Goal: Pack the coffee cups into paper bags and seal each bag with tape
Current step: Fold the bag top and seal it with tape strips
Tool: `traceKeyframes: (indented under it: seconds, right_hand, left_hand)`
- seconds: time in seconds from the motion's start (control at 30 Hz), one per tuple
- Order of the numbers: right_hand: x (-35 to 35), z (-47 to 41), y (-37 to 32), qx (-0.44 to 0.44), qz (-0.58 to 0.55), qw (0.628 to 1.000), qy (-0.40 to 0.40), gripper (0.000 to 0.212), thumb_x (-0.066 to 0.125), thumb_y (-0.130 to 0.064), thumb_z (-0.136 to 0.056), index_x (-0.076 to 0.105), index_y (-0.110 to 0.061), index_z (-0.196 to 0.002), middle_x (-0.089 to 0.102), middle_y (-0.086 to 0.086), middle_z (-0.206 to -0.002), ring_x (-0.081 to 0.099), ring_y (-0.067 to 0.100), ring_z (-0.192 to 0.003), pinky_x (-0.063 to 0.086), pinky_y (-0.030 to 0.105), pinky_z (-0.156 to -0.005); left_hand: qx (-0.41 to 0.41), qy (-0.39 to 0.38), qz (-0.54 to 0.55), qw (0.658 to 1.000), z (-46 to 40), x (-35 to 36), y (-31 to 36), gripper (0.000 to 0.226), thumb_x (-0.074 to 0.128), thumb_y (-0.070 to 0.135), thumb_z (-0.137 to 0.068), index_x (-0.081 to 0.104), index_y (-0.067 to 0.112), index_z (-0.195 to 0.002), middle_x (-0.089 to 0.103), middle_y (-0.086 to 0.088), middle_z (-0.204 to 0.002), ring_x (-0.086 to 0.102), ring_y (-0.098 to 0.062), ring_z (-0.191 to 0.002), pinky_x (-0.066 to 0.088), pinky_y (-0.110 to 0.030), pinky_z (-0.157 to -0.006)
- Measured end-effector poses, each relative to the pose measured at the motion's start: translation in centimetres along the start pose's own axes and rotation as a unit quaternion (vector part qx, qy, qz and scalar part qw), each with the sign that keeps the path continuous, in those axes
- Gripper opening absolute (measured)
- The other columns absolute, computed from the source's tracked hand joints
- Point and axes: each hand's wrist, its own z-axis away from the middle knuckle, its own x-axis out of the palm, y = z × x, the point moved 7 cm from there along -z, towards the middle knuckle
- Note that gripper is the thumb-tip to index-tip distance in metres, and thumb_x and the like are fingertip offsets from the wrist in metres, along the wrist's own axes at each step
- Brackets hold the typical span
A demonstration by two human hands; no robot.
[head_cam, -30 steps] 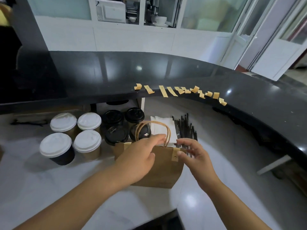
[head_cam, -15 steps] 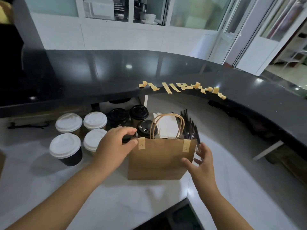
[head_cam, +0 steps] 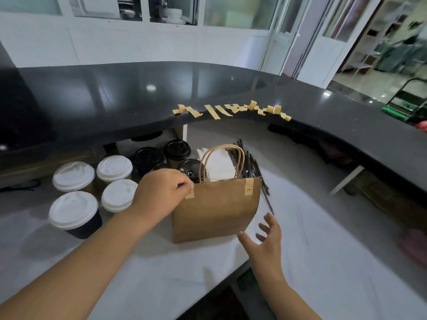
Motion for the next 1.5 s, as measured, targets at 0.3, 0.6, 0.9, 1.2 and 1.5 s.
traceKeyframes:
  seconds: [0.3, 0.6, 0.9, 1.2, 1.5]
  right_hand:
    - [3.5, 2.7, 0.6, -0.002, 0.027, 0.999, -0.039, 0.08, 0.08, -0.02, -0.075, 0.028, -0.034, -0.135, 0.035, -0.017, -0.124, 0.045, 0.006, -0.113, 0.043, 0.025, -0.095]
    - [7.1, 4.1, 1.0, 0.001, 0.045, 0.995, -0.084, 0.1, 0.081, -0.022, -0.073, 0.015, -0.021, -0.148, 0.029, -0.014, -0.13, 0.037, 0.007, -0.125, 0.035, 0.024, -0.106]
    - [8.2, 5.3, 1.8, 0.014, 0.019, 0.995, -0.097, 0.11, 0.083, -0.032, -0.071, 0.006, -0.026, -0.15, 0.023, -0.016, -0.14, 0.029, 0.009, -0.135, 0.029, 0.035, -0.115]
    - [7.0, 5.3, 2.8, -0.007, -0.02, 0.995, -0.102, 0.097, 0.084, -0.027, -0.067, 0.015, -0.047, -0.132, 0.036, -0.022, -0.132, 0.038, -0.014, -0.118, 0.039, 0.012, -0.097]
    - [5.8, 4.8, 4.9, 0.015, -0.09, 0.989, -0.116, 0.093, 0.08, -0.03, -0.064, 0.022, -0.037, -0.137, 0.046, -0.012, -0.13, 0.046, 0.006, -0.121, 0.049, 0.03, -0.098]
  left_hand:
    - [0.0, -0.042, 0.035, 0.998, 0.3, 1.5, -0.1, 0.025, 0.055, 0.045, -0.08, 0.074, 0.029, -0.084, 0.071, 0.009, -0.075, 0.064, -0.009, -0.075, 0.048, -0.028, -0.067]
    - [-0.058, -0.054, 0.057, 0.995, 1.5, 2.8, -2.2, 0.029, 0.071, 0.041, -0.075, 0.059, 0.019, -0.06, 0.051, 0.005, -0.05, 0.049, -0.013, -0.056, 0.039, -0.03, -0.056]
    - [-0.05, -0.258, 0.265, 0.927, 2.9, 6.3, -3.2, 0.032, 0.074, 0.054, -0.066, 0.06, 0.063, -0.093, 0.065, 0.032, -0.103, 0.058, 0.009, -0.103, 0.044, -0.025, -0.098]
    - [-0.079, -0.355, 0.374, 0.853, 5.2, 8.3, -1.3, 0.087, 0.022, 0.089, -0.071, 0.048, 0.035, -0.134, 0.054, 0.021, -0.131, 0.048, 0.006, -0.121, 0.041, -0.011, -0.09]
    - [-0.208, -0.386, 0.423, 0.793, 7.5, 12.9, -3.2, 0.081, 0.02, 0.078, -0.075, 0.03, 0.037, -0.144, 0.035, 0.011, -0.149, 0.036, -0.01, -0.135, 0.031, -0.031, -0.107]
